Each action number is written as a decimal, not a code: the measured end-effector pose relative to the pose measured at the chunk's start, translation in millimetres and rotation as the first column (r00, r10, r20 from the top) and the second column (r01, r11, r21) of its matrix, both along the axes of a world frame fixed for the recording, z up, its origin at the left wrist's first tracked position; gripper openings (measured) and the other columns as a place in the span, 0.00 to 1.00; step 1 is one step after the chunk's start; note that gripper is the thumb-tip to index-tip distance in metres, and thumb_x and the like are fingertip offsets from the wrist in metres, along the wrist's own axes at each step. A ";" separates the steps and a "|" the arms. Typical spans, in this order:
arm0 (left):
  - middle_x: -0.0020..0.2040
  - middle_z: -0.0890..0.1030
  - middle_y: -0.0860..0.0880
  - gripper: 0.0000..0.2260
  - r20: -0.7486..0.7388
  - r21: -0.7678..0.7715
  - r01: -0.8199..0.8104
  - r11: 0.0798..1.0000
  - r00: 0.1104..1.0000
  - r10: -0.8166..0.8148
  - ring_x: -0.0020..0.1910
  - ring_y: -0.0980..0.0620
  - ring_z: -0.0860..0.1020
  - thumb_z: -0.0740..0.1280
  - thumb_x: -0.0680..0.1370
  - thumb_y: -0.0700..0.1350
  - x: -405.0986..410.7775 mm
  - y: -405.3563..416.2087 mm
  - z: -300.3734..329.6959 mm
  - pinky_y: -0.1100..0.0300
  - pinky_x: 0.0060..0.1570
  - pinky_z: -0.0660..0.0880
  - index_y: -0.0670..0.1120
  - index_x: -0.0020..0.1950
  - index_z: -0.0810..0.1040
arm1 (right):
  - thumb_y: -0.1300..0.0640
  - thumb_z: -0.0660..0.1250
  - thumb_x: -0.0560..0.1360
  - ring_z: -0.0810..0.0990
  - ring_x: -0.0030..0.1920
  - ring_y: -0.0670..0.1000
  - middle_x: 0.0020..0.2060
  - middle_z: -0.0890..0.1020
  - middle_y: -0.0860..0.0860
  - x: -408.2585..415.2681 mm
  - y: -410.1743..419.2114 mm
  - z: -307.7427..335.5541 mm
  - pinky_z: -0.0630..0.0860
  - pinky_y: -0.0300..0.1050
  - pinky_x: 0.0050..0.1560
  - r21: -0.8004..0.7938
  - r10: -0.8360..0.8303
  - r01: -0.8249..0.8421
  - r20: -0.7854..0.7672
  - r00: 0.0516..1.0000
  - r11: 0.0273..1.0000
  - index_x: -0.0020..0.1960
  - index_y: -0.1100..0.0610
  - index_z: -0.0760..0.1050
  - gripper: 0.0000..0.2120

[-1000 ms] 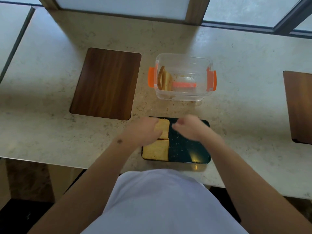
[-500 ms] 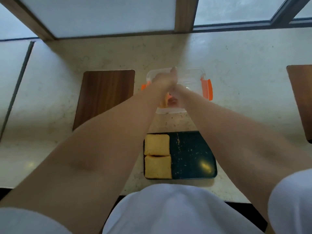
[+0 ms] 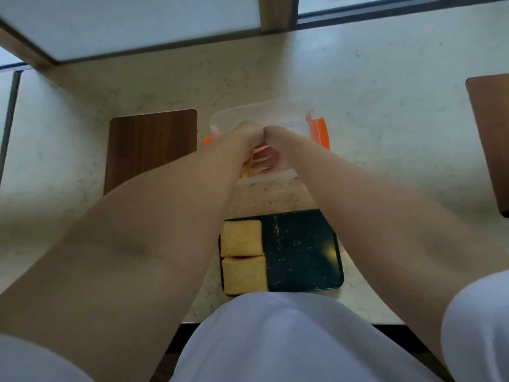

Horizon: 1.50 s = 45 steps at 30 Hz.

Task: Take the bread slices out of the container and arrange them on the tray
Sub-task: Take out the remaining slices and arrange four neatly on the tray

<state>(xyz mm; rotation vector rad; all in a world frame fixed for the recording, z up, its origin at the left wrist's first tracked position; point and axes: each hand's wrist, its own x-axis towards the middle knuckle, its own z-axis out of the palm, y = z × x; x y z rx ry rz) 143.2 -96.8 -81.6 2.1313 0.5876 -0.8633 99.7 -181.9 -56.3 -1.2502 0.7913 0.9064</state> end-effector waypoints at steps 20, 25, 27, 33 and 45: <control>0.48 0.87 0.53 0.24 -0.019 -0.538 0.042 0.842 0.998 -0.061 0.50 0.50 0.84 0.72 0.71 0.65 -201.9 54.8 65.4 0.51 0.51 0.77 0.49 0.57 0.84 | 0.50 0.67 0.81 0.88 0.51 0.51 0.50 0.89 0.50 -211.0 -42.8 37.5 0.84 0.48 0.52 -0.055 -0.005 0.037 0.495 0.869 0.998 0.60 0.55 0.82 0.12; 0.49 0.86 0.46 0.14 -0.282 -0.544 -0.325 0.774 0.939 0.196 0.48 0.46 0.84 0.68 0.73 0.52 -230.3 72.2 33.7 0.52 0.40 0.80 0.47 0.55 0.81 | 0.62 0.64 0.81 0.87 0.44 0.53 0.47 0.83 0.58 -244.8 -31.3 7.8 0.85 0.49 0.42 0.088 -0.386 0.376 0.243 0.890 0.922 0.50 0.60 0.78 0.04; 0.56 0.83 0.42 0.15 -0.342 -0.509 -0.435 0.743 0.894 0.290 0.52 0.42 0.83 0.68 0.75 0.45 -235.0 79.9 24.1 0.48 0.39 0.82 0.46 0.61 0.76 | 0.63 0.66 0.80 0.87 0.49 0.57 0.53 0.82 0.60 -255.2 -31.3 -4.5 0.86 0.50 0.44 0.104 -0.432 0.420 0.170 0.885 0.901 0.52 0.62 0.77 0.03; 0.61 0.77 0.39 0.17 -0.374 -0.422 -0.621 0.660 0.783 0.497 0.56 0.39 0.77 0.65 0.78 0.38 -246.9 104.1 3.0 0.41 0.44 0.77 0.44 0.68 0.70 | 0.60 0.70 0.79 0.85 0.53 0.56 0.55 0.84 0.58 -275.3 -42.3 -39.3 0.81 0.50 0.44 0.032 -0.663 0.665 -0.052 0.747 0.746 0.54 0.56 0.76 0.05; 0.61 0.75 0.40 0.19 -0.371 -0.471 -0.754 0.459 0.641 0.672 0.57 0.42 0.76 0.65 0.78 0.35 -260.7 122.3 -11.0 0.45 0.47 0.78 0.42 0.68 0.68 | 0.61 0.72 0.78 0.83 0.50 0.53 0.51 0.84 0.57 -264.9 -37.8 -66.0 0.80 0.46 0.40 -0.074 -0.742 0.739 -0.102 0.663 0.670 0.52 0.58 0.78 0.04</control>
